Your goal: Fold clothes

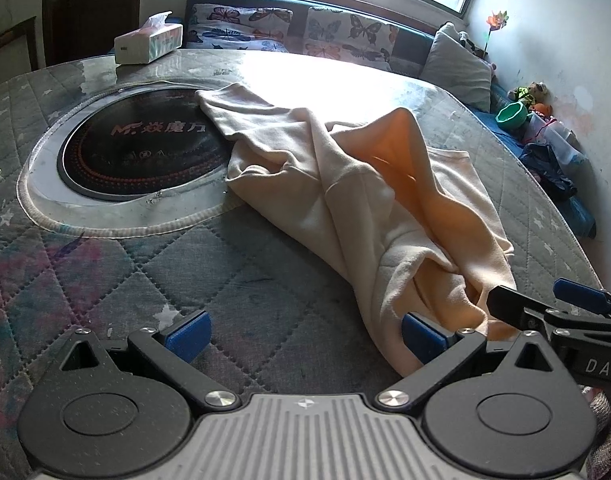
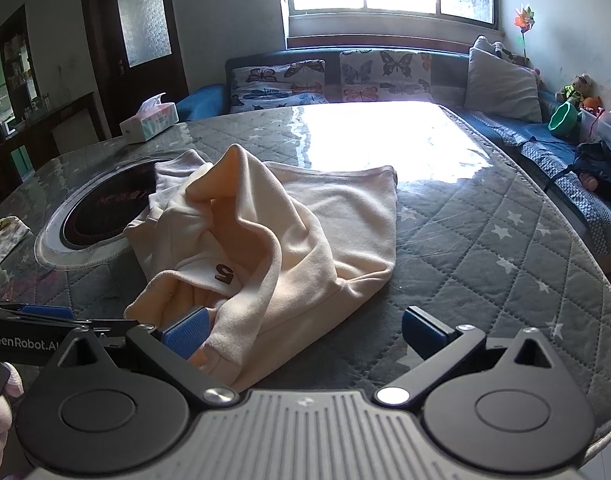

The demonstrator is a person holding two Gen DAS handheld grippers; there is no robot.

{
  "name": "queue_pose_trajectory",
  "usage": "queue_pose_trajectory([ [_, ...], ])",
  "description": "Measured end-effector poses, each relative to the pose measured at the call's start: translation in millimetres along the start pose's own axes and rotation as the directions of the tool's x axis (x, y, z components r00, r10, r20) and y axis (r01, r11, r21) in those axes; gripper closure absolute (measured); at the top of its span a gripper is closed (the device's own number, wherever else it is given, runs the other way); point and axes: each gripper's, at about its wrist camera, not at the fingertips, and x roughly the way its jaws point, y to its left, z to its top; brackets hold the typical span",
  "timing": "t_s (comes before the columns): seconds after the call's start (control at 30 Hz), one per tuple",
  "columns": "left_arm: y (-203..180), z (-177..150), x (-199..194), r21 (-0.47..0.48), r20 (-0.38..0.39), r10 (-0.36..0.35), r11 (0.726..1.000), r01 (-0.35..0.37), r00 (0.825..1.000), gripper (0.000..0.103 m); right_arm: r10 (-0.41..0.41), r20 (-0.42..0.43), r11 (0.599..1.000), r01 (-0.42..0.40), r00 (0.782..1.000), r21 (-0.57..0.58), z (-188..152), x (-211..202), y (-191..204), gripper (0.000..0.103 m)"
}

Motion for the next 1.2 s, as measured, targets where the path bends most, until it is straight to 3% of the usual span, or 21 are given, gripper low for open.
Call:
queue_pose_trajectory([
  [1.2, -2, 14, 11, 0.022, -0.023, 0.010, 1.000, -0.010, 1.000, 0.000, 0.024, -0.010, 1.000, -0.024, 1.000, -0.007, 15, 14, 1, 0.000],
])
